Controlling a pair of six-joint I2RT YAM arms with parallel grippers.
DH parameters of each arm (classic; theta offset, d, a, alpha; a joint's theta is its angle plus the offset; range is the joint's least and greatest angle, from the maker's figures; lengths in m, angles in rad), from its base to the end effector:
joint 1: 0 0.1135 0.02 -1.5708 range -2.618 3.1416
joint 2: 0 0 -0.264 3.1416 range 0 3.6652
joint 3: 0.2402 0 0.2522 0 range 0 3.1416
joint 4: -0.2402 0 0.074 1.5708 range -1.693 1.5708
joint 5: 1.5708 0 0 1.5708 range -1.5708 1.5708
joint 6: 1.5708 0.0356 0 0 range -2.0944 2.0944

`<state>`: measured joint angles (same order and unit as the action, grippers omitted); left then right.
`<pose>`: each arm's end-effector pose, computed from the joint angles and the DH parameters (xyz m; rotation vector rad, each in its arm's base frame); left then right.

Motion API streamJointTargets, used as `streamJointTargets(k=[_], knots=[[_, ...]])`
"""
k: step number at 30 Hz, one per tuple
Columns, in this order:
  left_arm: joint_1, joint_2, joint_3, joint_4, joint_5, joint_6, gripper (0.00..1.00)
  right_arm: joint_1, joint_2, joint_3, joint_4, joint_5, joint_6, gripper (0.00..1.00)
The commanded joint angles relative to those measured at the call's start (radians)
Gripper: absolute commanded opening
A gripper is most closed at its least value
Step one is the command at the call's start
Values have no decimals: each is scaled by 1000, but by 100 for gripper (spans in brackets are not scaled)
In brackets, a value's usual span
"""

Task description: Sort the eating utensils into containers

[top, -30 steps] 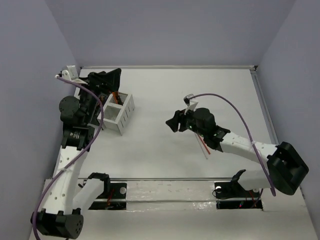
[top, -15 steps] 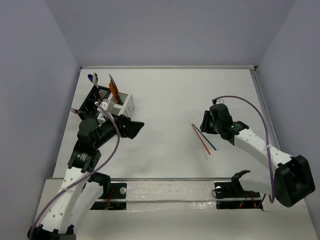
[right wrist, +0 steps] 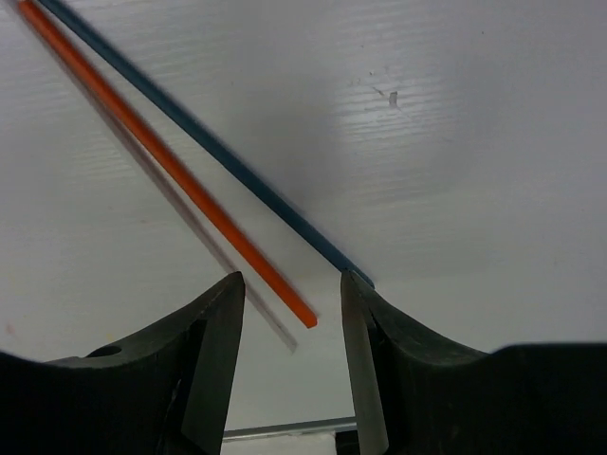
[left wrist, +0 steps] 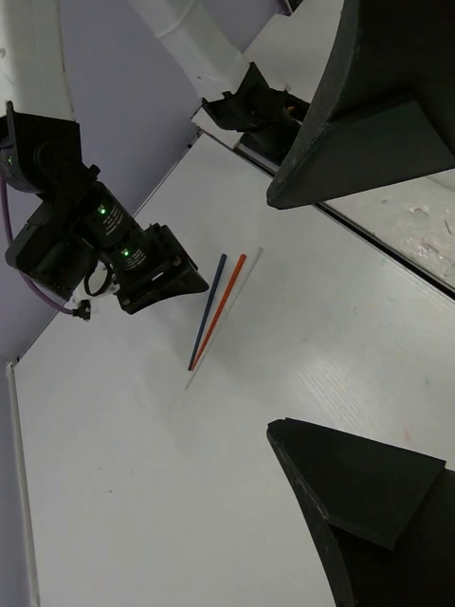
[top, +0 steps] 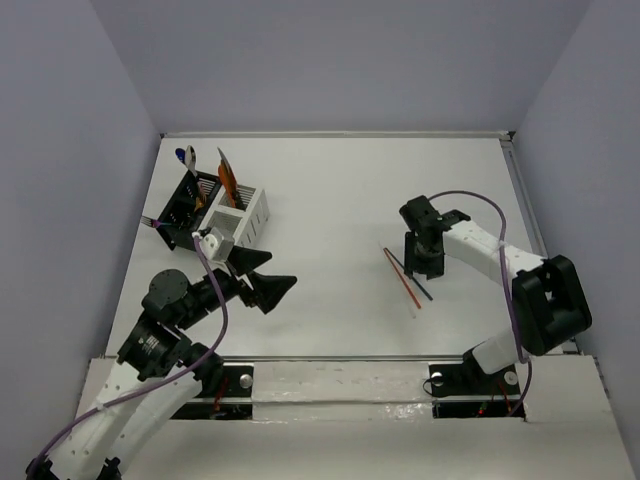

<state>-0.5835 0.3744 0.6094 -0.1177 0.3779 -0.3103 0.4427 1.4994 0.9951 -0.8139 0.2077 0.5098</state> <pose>0.0803 -0.0688 0.3380 0.5267 1.4497 -0.9931 0.2488 0.1098 0.2056 0.1320 2.8185 -0.0971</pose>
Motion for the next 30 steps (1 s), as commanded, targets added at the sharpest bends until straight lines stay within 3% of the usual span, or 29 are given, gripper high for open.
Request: streamJointTargets(k=[1, 15, 19, 30], knots=[[-41, -25, 41, 4, -65, 14, 94, -13, 39, 36, -105, 35, 2, 51], [-50, -25, 39, 0, -86, 14, 95, -68, 225, 60, 30, -34, -111, 51], [-50, -12, 39, 0, -88, 13, 95, -68, 263, 73, 85, -105, -157, 32], [2, 61, 38, 3, -96, 7, 94, -117, 292, 76, 185, -85, -220, 0]])
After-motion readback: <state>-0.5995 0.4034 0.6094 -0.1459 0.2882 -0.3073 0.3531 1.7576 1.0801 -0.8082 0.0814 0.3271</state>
